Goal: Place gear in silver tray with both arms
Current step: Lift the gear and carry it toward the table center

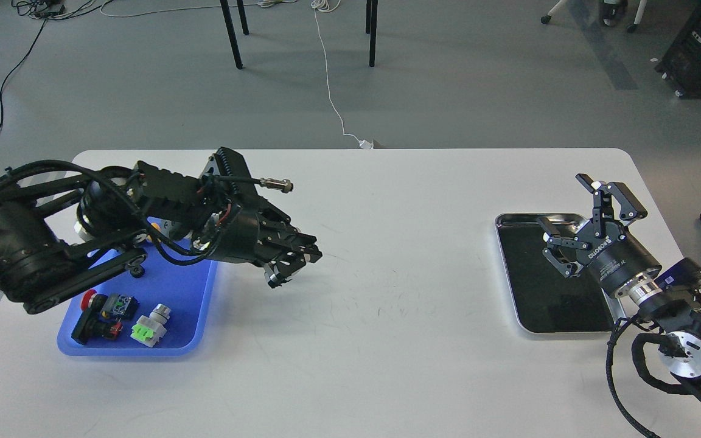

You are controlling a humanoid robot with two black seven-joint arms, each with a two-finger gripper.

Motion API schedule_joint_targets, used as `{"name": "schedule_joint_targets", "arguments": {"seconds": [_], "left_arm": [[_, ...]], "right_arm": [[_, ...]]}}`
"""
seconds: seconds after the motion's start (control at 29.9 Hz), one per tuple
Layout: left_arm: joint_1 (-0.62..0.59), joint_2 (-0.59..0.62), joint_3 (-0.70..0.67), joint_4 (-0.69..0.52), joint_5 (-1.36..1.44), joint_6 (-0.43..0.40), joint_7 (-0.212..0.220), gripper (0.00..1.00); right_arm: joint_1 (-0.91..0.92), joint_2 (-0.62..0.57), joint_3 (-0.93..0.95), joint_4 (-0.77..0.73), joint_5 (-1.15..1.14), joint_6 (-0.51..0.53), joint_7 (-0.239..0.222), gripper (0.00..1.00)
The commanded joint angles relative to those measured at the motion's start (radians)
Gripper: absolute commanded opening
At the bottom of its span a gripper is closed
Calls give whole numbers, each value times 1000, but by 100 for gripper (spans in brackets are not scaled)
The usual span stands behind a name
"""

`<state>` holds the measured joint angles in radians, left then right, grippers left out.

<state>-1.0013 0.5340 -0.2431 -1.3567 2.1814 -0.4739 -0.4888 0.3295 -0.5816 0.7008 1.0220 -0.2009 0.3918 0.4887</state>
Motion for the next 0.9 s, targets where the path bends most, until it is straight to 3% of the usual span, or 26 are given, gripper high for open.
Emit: {"name": "schedule_joint_targets", "arguments": {"seconds": [0.0, 0.17, 0.47, 0.87], "left_arm": [[-51, -146, 33, 108, 0, -15, 0, 11], [-85, -252, 117, 227, 0, -15, 0, 11], [-82, -400, 202, 310, 0, -15, 0, 12], [-82, -534, 229, 461, 0, -15, 0, 19]], "right_arm": [[-3, -6, 0, -2, 0, -1, 0, 99], [-3, -20, 3, 0, 0, 1, 0, 99], [-3, -24, 3, 3, 0, 1, 0, 99], [-10, -38, 3, 3, 0, 1, 0, 99]]}}
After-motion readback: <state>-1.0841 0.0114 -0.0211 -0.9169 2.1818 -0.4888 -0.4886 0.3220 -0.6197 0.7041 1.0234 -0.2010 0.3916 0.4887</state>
